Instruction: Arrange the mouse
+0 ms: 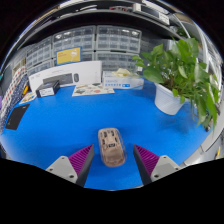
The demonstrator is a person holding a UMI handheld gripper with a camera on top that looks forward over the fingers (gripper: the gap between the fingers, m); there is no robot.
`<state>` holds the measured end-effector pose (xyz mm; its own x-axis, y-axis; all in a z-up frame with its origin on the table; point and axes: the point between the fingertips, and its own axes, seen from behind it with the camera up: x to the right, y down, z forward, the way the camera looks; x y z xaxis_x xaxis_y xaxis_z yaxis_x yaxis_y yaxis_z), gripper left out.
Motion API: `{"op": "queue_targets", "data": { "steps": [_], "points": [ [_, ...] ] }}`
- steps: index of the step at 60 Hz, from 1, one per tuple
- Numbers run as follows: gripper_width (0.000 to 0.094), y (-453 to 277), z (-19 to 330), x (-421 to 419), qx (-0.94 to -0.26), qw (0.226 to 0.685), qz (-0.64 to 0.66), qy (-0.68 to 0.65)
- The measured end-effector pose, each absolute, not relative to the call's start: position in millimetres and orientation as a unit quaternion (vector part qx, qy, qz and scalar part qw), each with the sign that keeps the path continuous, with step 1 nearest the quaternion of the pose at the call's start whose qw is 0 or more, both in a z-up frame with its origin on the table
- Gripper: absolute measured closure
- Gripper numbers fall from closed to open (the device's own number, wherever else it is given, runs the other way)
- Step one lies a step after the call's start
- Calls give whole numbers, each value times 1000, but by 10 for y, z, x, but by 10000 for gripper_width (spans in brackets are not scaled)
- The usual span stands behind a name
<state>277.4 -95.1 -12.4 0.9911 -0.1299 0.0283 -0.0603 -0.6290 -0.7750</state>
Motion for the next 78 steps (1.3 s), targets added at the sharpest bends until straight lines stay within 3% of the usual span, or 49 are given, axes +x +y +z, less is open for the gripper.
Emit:
{"op": "queue_targets", "data": {
  "steps": [5,6,7,8,14,20,21,22,26,35,41,56,63,70,78],
  "points": [
    [213,-778,-193,2808,-905,423,-34,44],
    [183,-752,-197,2786,-904,425,-28,42],
    [307,-727,-198,2778,-904,426,-24,42],
    [265,-716,-206,2771,-904,424,-20,43],
    [439,-674,-214,2700,-904,426,-9,34],
    [516,-692,-224,2679,-906,422,-21,25],
    [483,-689,-223,2675,-906,421,-22,24],
    [544,-690,-227,2669,-907,420,-23,26],
    [629,-687,-233,2677,-910,412,-23,29],
    [635,-687,-167,2653,-918,391,-36,47],
    [635,-569,310,2486,-904,421,-57,57],
    [633,-219,2310,1230,-838,535,-82,78],
    [635,-23,3018,337,-814,573,-65,67],
    [633,214,3297,-642,-803,594,-36,41],
    [634,540,2858,-1699,-820,572,7,10]
  ]
}}
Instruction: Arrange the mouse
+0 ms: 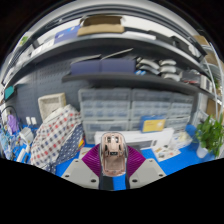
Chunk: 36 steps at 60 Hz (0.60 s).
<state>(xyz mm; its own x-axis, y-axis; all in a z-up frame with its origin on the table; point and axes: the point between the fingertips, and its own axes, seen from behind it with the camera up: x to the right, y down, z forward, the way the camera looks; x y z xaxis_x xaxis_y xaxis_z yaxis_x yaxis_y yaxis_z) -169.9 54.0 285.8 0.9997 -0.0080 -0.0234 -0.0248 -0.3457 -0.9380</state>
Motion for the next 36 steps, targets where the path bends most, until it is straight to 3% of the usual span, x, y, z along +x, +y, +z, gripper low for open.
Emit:
{"op": "queue_targets", "data": {
  "steps": [16,23,29,36],
  "points": [
    [637,779,974,-2818,-886,461,25,-42],
    [636,785,346,-2927,-906,420,11,-44],
    [611,735,-53,-2952,-920,390,8,-38],
    [576,758,-61,-2932,-915,403,3,-26]
  ]
}}
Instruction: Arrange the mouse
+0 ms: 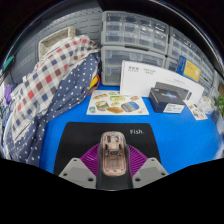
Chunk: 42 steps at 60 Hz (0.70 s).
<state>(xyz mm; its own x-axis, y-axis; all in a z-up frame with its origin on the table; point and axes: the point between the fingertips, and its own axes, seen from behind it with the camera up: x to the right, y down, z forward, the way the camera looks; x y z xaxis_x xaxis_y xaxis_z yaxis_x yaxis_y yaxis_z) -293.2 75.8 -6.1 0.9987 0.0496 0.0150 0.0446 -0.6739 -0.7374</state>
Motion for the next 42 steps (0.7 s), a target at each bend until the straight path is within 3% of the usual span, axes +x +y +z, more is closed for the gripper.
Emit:
{"op": "queue_targets", "data": {
  "steps": [9,10,12,15,17,31,42],
  "points": [
    [438,768,-50,-2926,-915,402,8,-18],
    [344,758,-42,-2926,-916,400,10,-17],
    [285,738,-5,-2907,-917,398,14,-12],
    [107,723,138,-2852,-914,406,19,-8],
    [56,695,266,-2796,-910,413,23,-10],
    [72,247,1261,-2090,-884,467,35,-3],
    [69,-382,1821,-1221,-866,498,34,-15]
  ]
}}
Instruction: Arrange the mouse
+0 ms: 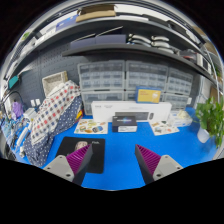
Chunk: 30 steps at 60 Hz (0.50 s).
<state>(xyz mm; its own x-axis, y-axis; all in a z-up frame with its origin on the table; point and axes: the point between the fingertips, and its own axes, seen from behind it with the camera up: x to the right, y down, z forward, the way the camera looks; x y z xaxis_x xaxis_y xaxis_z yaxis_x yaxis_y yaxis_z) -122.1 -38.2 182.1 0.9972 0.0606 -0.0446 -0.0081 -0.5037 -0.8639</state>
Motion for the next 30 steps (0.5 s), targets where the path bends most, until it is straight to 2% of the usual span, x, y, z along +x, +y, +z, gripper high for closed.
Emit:
{"op": "queue_targets", "data": {
  "steps": [13,30],
  "points": [
    [79,-1050,2120,-136,-860,509,30,-22],
    [78,-1465,2217,822,-859,512,21,6]
  ]
}}
